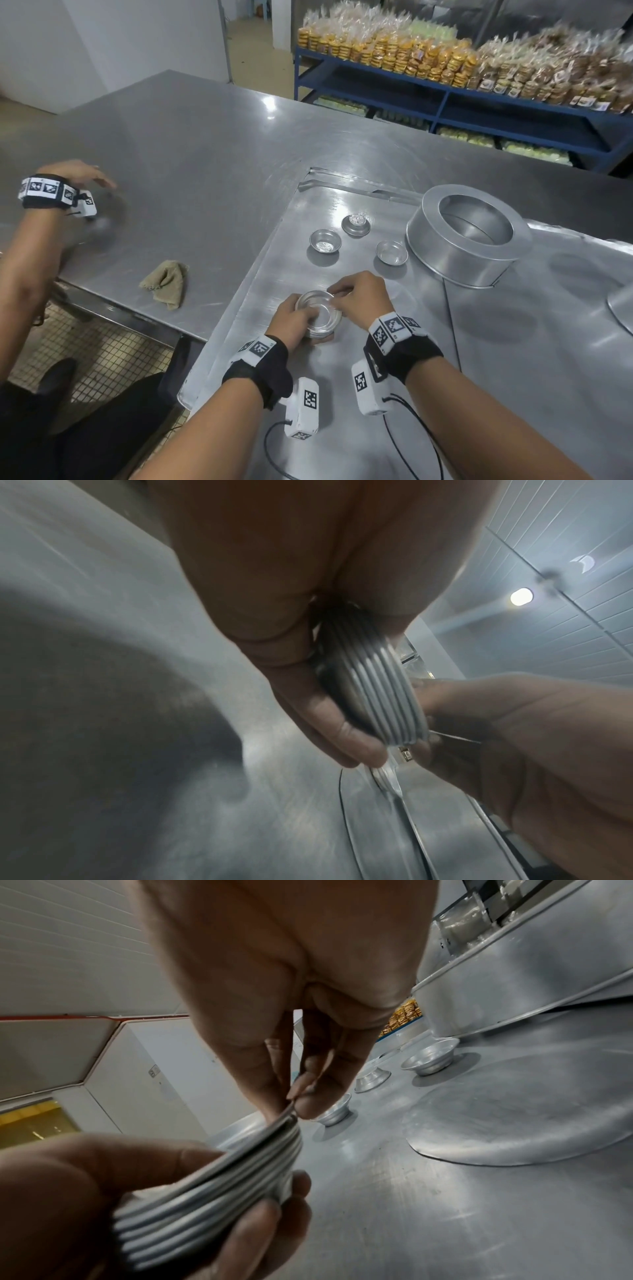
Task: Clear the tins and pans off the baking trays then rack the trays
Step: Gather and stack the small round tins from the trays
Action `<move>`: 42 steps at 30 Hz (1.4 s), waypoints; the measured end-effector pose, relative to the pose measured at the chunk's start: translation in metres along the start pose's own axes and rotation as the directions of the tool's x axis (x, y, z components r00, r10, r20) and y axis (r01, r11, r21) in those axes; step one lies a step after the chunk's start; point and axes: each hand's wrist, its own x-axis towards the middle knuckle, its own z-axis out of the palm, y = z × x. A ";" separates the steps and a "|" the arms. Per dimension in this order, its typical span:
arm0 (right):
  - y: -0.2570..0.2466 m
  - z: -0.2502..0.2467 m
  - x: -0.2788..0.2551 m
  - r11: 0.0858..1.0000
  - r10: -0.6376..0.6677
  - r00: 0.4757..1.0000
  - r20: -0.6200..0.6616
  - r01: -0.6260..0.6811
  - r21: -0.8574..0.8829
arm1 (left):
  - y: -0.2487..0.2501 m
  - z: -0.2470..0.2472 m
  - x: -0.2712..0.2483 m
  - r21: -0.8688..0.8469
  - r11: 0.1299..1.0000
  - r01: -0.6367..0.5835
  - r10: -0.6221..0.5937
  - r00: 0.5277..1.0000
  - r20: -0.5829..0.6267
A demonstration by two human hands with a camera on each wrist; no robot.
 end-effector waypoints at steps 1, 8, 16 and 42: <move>0.003 -0.001 0.003 1.000 0.006 1.000 0.016 -0.006 0.020 | -0.002 0.002 0.006 0.016 1.000 -0.012 0.012 1.000 -0.011; 0.025 -0.020 0.036 0.981 0.119 0.990 -0.078 -0.105 0.164 | 0.010 0.022 0.015 -0.039 0.999 0.005 -0.004 1.000 0.024; 0.080 -0.068 0.102 0.887 0.398 0.863 -0.312 -0.448 -0.110 | 0.017 0.039 0.033 -0.089 0.995 0.037 -0.034 0.999 0.038; 0.045 -0.090 0.076 0.971 0.235 0.971 -0.036 -0.233 0.059 | -0.005 0.026 -0.001 -0.080 0.996 0.035 -0.040 0.997 -0.064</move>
